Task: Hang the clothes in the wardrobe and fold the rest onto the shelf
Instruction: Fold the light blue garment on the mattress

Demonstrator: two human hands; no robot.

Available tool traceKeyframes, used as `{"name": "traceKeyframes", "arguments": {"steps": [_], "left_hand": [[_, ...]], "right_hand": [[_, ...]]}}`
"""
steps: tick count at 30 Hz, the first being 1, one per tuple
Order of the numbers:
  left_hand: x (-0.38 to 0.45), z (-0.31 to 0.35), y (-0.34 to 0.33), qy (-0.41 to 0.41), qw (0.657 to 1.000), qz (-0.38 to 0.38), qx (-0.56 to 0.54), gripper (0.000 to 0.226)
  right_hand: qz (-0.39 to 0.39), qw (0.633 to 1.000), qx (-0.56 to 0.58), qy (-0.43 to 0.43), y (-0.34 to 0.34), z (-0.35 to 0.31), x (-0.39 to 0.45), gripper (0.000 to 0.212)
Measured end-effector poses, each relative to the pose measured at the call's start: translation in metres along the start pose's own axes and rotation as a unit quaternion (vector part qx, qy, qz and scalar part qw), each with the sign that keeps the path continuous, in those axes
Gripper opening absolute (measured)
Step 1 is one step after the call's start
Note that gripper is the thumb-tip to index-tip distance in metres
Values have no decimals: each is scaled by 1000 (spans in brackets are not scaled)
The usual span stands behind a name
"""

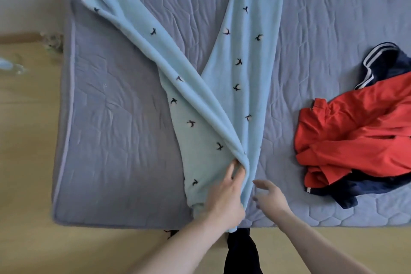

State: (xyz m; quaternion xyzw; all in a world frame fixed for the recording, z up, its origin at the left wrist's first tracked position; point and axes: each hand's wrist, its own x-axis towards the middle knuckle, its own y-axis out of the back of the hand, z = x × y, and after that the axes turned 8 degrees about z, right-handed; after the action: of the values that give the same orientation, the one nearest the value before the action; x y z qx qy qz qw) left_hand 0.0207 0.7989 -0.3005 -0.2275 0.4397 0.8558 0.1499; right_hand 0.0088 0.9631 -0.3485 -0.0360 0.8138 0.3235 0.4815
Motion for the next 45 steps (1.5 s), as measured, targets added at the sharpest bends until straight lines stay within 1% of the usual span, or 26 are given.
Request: {"name": "traceKeyframes", "arguments": {"steps": [4, 6, 8, 10, 12, 13, 14, 15, 17, 19, 21, 22, 23, 25, 26, 27, 29, 30, 32, 35, 36, 37, 38, 40, 42, 45], "left_hand": [[9, 15, -39, 14, 989, -126, 82, 100], [12, 10, -47, -1, 975, -185, 121, 102], [13, -2, -49, -7, 960, -258, 112, 107], [15, -18, -48, -44, 944, -313, 95, 109], [22, -33, -38, -87, 928, -352, 82, 95], [27, -40, -29, -81, 932, -349, 53, 80], [33, -49, -19, -58, 948, -313, 5, 61], [40, -57, -6, -26, 968, -246, -39, 47], [58, -78, 25, 58, 991, -74, -94, 34], [84, -98, 57, 125, 979, 82, -139, 29], [115, -117, 86, 184, 946, 192, -187, 26], [132, -125, 98, 210, 928, 230, -203, 25], [149, -131, 109, 236, 913, 258, -209, 28], [183, -141, 128, 281, 895, 277, -209, 49], [198, -143, 135, 302, 887, 272, -218, 61], [213, -142, 142, 322, 877, 264, -238, 70], [240, -136, 153, 356, 846, 247, -310, 75], [251, -130, 156, 366, 828, 247, -346, 75], [269, -116, 161, 365, 797, 264, -402, 73], [292, -87, 170, 324, 765, 328, -449, 74], [300, -74, 176, 300, 764, 357, -446, 75], [307, -60, 181, 271, 773, 383, -426, 74], [314, -46, 187, 236, 793, 402, -392, 73], [327, -13, 193, 146, 853, 409, -291, 77], [340, 23, 190, 47, 902, 377, -206, 79], [355, 68, 169, -61, 958, 253, -119, 80]], "right_hand": [[15, 999, 37, -19, 5, 4, 19, 35], [13, 999, 37, -21, 5, 4, 26, 36], [5, 999, 28, -25, 4, 1, 32, 39], [5, 1000, 25, -18, 3, -7, 36, 38], [15, 1000, 14, 19, 0, -21, 40, 33], [25, 999, 6, 47, -3, -31, 42, 31], [34, 997, 4, 76, -6, -43, 44, 29], [39, 994, 6, 103, -11, -57, 47, 29], [43, 988, 0, 151, -22, -86, 55, 36], [49, 980, -23, 192, -35, -117, 64, 49], [52, 971, -57, 224, -49, -143, 74, 64], [52, 968, -78, 234, -55, -154, 79, 70], [48, 965, -101, 238, -60, -163, 84, 75], [28, 959, -160, 233, -65, -174, 91, 75], [20, 955, -184, 232, -66, -176, 93, 67], [15, 954, -188, 233, -66, -177, 95, 54], [15, 968, -110, 224, -63, -174, 96, 13], [7, 977, -47, 207, -60, -171, 96, 4], [-29, 983, 63, 168, -49, -168, 94, 14], [-69, 983, 147, 83, -24, -167, 91, 15], [-69, 984, 157, 55, -17, -165, 91, 15], [-64, 985, 159, 29, -10, -163, 91, 15], [-58, 985, 162, 10, -4, -160, 92, 15], [-45, 981, 184, -31, 2, -151, 96, 17], [-29, 974, 211, -74, 6, -143, 100, 17], [-10, 971, 222, -94, 8, -129, 107, 18]]}}
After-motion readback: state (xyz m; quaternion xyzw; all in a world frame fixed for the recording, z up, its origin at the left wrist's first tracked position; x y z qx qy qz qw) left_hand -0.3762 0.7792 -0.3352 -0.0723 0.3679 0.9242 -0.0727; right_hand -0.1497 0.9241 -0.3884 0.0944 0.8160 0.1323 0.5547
